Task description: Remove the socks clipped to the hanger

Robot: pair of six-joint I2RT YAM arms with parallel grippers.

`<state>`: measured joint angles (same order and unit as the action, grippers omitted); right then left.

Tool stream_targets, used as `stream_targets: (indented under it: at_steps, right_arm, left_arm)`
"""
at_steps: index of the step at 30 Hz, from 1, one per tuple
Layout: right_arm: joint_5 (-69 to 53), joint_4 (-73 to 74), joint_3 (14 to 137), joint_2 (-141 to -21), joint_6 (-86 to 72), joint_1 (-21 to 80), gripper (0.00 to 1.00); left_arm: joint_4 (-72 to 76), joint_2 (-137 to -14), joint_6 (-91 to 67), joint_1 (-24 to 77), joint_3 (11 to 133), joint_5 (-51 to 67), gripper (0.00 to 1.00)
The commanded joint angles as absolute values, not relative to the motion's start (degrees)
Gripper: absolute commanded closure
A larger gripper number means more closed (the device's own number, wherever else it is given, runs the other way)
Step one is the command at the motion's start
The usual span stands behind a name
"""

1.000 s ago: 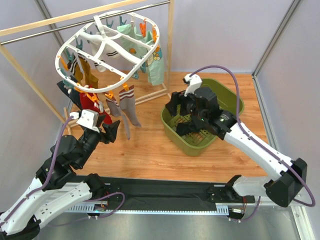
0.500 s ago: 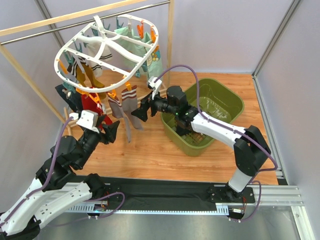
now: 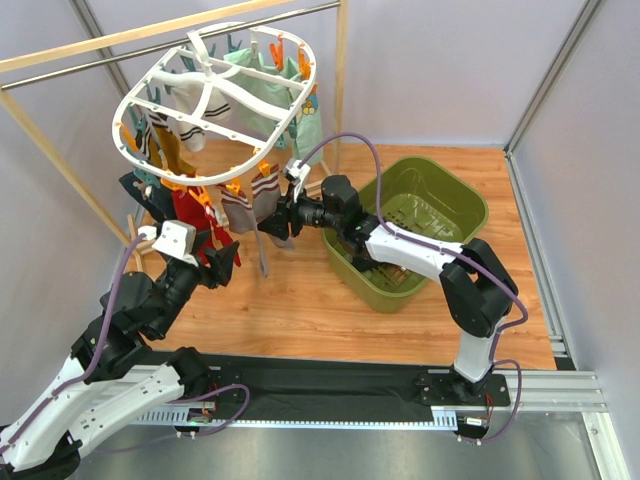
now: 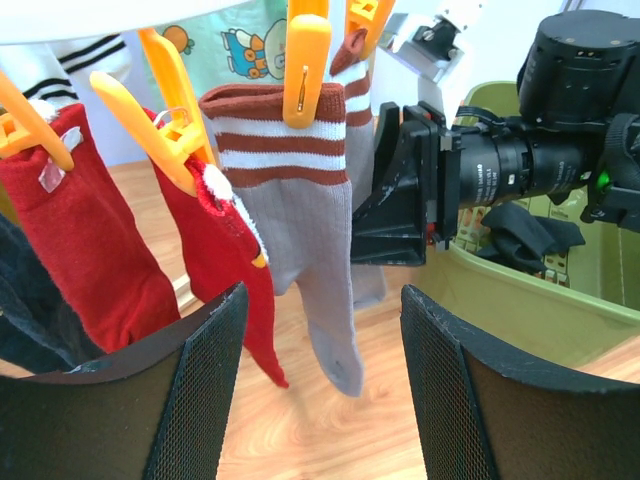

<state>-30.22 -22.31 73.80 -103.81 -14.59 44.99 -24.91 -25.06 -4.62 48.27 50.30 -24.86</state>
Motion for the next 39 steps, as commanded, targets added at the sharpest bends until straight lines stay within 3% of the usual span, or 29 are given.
stream_targets:
  at_steps: [1,2,6,22,35,39]
  right_arm:
    - [-30.3,-26.9,70.5,-95.7,-17.1,45.6,0.80]
    - [-30.4,-26.5,69.8,-94.5,-17.4,45.9,0.88]
    - [-31.5,-25.4,67.3,-89.8,-19.8,46.8,1.00]
    - [-38.8,-32.8,63.4,-82.8,-30.7,49.2,1.00]
    - [-41.6,-42.0,61.3,-82.0,-38.5,50.5,1.00]
    - [-42.3,-41.9,61.9,-82.5,-38.9,51.1,1.00]
  left_arm:
    - [-23.7,-25.5,-3.2,48.1,50.1,-23.9,0.30]
    - [-23.7,-25.6,-3.1,48.1,50.2,-23.5,0.30]
    - [-23.6,-26.0,-2.5,48.1,50.2,-19.4,0.29]
    - [-24.2,-31.0,-3.4,48.1,51.3,-1.9,0.24]
    - [-25.3,-33.8,-2.3,48.1,51.9,0.1,0.23]
    - [-25.1,-33.4,-2.1,48.1,51.9,-1.1,0.26]
